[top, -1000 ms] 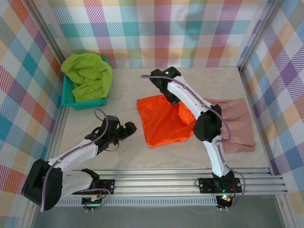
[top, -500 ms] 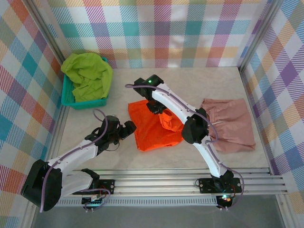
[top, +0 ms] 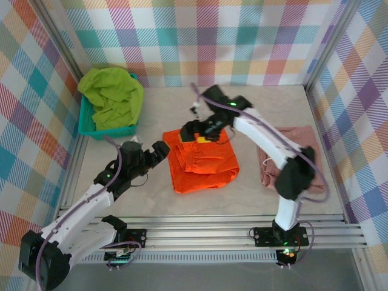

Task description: Fold and stack the shorts

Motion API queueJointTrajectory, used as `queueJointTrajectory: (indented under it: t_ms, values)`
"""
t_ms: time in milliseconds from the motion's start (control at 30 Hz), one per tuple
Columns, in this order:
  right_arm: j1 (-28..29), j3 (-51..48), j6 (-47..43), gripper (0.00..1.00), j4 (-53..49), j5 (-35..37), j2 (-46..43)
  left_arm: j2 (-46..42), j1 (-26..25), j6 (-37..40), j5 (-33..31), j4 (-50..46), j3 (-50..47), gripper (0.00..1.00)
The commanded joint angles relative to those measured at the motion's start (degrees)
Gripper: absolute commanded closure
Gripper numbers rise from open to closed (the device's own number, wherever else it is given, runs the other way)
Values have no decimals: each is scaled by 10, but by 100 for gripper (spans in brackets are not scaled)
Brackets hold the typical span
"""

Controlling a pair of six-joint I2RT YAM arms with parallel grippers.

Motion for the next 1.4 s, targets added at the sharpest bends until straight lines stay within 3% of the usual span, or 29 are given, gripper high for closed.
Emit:
queueJointTrajectory:
  t_ms: [0,200,367,467,633,833,1167,1267,1367]
  values:
    - [-23,-117,36,13,141,-5,-57,95,0,36,76,-28,76,3]
    - [-14,-249,57,19,165,111,-93,290,0,75,115,-45,188,9]
    - [64,-260,45,22,165,254,-72,414,0,87,126,-44,257,12]
    - [107,-255,64,23,174,305,-45,459,1,96,112,-44,291,14]
    - [150,-232,86,24,188,356,9,503,9,100,103,-67,319,17]
    - [176,-223,113,26,235,400,56,530,24,91,112,-54,317,29]
    - [194,-170,123,27,238,428,138,554,36,85,136,-17,316,64]
    - [197,-163,133,35,218,450,158,559,39,84,144,-14,317,75]
    - [197,-164,141,55,205,470,163,560,43,85,147,-13,316,80]
